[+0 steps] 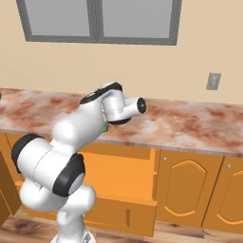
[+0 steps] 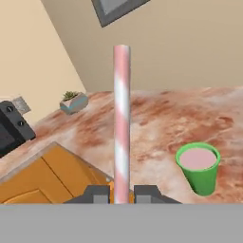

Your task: Pick up the straw from the right drawer and put it inside the smoothie cup.

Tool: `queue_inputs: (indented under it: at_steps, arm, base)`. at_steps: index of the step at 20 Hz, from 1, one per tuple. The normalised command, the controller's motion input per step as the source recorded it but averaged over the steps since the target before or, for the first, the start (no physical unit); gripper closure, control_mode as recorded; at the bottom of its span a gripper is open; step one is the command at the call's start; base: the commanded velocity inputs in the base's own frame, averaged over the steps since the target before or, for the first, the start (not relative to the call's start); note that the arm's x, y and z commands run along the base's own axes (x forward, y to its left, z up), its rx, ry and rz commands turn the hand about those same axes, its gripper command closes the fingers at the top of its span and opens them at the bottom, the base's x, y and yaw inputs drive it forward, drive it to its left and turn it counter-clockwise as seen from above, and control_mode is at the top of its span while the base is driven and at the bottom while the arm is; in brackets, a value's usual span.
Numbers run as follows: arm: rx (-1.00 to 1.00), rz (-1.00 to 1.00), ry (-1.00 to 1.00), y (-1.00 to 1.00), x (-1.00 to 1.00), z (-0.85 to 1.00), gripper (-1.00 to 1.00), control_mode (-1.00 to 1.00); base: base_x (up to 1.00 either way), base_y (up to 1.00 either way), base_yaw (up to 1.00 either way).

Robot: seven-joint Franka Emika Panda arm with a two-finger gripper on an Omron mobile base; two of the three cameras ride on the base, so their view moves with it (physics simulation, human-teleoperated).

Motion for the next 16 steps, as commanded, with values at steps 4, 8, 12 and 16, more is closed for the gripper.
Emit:
queue_inputs:
  at_steps: [4, 8, 12, 16]
  arm:
    - [0.18, 0.18, -0.21, 0.0, 0.11, 0.58, 1.0, -1.0]
    - [0.15, 0.08, -0.25, 0.01, 0.0, 0.39, 1.0, -1.0]
    - [0.08, 0.01, -0.07, 0.0, 0.2, 0.02, 1.0, -1.0]
    - [0.0, 0.0, -0.01, 0.0, 0.2, 0.0, 1.0, -1.0]
  base:
    - [0.0, 0.0, 0.0]
    - [0.0, 0.0, 0.0]
    - [0.0, 0.0, 0.0]
    - [0.0, 0.0, 0.0]
